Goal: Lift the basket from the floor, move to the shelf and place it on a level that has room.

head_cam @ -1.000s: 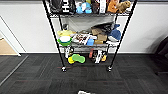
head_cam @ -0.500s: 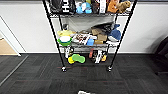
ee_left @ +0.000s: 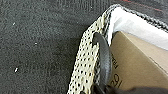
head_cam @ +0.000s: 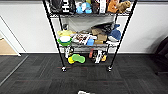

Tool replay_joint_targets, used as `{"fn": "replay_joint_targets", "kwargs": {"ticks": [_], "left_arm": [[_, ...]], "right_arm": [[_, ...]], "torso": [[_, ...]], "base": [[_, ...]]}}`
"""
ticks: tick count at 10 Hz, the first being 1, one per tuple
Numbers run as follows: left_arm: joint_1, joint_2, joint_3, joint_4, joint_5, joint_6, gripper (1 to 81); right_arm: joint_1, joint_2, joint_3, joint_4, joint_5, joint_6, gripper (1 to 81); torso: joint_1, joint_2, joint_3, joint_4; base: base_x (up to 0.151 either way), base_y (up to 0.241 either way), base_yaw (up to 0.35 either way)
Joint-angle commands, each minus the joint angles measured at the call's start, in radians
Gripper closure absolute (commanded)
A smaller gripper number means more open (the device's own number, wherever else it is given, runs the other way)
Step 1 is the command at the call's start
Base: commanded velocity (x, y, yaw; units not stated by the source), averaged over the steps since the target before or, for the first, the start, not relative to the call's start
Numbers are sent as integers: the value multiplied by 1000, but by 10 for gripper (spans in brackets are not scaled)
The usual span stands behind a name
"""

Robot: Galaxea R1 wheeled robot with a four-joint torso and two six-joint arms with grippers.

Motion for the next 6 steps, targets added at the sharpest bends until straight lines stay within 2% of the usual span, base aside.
{"fn": "replay_joint_targets", "kwargs": {"ticks": [1,4,6], "left_arm": [[-84,-44,63,-36,131,-11,811],[-61,-202,313,-96,111,-17,811],[-55,-246,361,-125,107,-22,811]], "right_arm": [[83,-38,53,42,-47,28,811],[85,-145,255,88,-9,28,811],[82,-165,300,92,-6,30,811]], "torso": [[0,0,0,0],[0,0,0,0],[0,0,0,0]], "base": [[0,0,0],[0,0,0],[0,0,0]]}}
